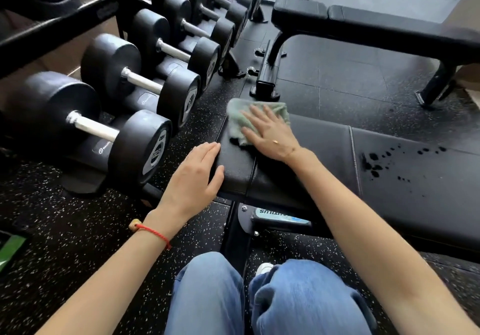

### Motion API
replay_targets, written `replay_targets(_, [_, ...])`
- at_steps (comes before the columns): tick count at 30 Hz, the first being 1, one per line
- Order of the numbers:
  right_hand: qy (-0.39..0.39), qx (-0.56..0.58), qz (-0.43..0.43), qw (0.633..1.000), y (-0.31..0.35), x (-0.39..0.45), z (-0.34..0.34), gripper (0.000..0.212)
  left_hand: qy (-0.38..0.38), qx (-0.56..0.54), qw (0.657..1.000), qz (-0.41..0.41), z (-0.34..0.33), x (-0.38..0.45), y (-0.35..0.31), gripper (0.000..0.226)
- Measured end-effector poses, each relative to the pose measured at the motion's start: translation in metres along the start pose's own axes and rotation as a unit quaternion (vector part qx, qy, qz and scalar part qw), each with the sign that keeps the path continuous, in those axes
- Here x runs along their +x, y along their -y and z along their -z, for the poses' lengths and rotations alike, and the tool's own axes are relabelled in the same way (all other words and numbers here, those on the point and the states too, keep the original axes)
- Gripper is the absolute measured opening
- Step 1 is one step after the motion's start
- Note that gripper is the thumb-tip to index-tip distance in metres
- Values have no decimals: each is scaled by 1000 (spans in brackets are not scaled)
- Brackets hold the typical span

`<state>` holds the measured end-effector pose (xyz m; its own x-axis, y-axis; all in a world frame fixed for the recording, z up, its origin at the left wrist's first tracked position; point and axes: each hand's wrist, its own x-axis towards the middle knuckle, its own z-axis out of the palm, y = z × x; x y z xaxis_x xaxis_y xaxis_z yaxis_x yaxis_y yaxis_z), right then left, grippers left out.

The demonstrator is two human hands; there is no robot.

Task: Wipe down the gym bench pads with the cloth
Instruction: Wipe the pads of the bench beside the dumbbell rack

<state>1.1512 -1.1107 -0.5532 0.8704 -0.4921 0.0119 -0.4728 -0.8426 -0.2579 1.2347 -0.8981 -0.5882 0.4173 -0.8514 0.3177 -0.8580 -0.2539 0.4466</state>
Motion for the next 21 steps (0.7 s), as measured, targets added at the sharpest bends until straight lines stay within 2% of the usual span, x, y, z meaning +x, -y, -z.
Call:
replay_targets(3, [-15, 27, 111, 993, 5, -84, -5, 54, -3, 4, 1000, -4, 2, 6, -3, 59])
replay_targets(5, [-9, 32, 124, 992, -11, -124, -3, 54, -7, 3, 1000, -6, 2, 11, -6, 55])
replay_targets(7, [-13, 25, 77, 997, -40, -122, 7, 55, -4, -2, 1000, -15, 0, 19, -11, 53])
replay_targets(11, [-13, -12, -115, 993, -84, -56, 24, 55, 13, 2, 999, -42, -9, 38, -24, 55])
replay_targets(13, [-5, -23, -139, 990, -78, -47, 24, 56, 26, 4, 998, -49, -16, 48, -31, 54])
replay_targets(15, [-7, 2, -94, 996, -63, -71, 18, 54, 42, 8, 998, -53, -23, 55, -37, 56])
replay_targets(18, [-9, 22, -1, 1000, -48, -150, 13, 54, 59, 14, 997, -49, -28, 56, -39, 58])
replay_targets(21, [-20, -15, 11, 1000, -59, -200, 17, 56, 53, 26, 997, -51, -29, 55, -36, 58])
